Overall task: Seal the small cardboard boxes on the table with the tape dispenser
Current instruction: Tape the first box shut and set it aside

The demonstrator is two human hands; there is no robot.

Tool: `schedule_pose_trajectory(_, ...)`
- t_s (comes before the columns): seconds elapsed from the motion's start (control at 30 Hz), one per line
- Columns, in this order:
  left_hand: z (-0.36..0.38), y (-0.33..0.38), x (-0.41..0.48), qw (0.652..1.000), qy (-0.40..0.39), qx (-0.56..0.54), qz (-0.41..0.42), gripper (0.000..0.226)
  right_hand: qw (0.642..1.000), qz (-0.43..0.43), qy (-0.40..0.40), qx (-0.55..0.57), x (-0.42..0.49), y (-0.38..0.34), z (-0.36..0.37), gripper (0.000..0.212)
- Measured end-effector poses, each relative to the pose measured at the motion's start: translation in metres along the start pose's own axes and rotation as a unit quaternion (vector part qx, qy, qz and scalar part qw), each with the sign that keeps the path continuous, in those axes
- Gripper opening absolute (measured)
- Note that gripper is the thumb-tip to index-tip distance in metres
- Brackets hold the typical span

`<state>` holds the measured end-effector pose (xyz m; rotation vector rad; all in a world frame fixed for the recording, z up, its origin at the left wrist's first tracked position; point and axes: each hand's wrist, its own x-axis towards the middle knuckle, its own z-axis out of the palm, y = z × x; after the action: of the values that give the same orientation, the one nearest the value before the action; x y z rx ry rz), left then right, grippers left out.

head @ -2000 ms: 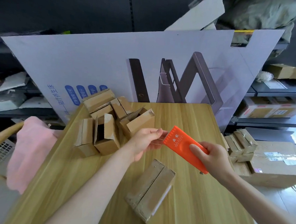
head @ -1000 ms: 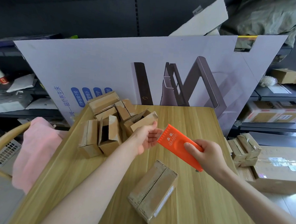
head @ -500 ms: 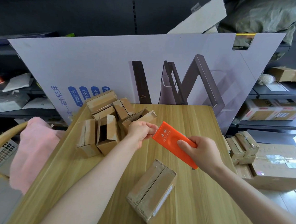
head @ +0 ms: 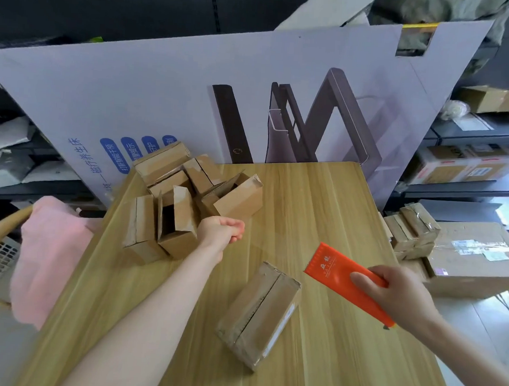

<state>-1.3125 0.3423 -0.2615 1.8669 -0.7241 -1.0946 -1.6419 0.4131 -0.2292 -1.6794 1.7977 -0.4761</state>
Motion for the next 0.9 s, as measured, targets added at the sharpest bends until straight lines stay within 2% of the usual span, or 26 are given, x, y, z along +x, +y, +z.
schedule_pose_trajectory(0.2,0.025,-0.046,0.003,0.998,-0.03,0.053,-0.021,0.004,0.99,0.059,-0.018,-0.125,0.001,0.022,0.021,0.039)
schedule_pose_trajectory(0.4,0.035,-0.066,0.007,0.996,-0.044,0.075,-0.032,0.005,0.983,0.096,-0.03,-0.152,0.003,0.034,0.037,0.039)
schedule_pose_trajectory(0.63,0.045,-0.083,0.017,0.993,-0.034,0.103,-0.037,0.006,0.969,0.116,-0.031,-0.216,0.012,0.036,0.057,0.04)
schedule_pose_trajectory(0.83,0.063,-0.106,0.01,0.995,-0.01,0.093,-0.038,0.019,0.957,0.103,-0.031,-0.268,0.024,0.039,0.083,0.045)
schedule_pose_trajectory(0.9,0.066,-0.114,0.006,0.996,0.012,0.085,-0.034,0.009,0.954,0.088,-0.024,-0.284,0.028,0.037,0.089,0.046)
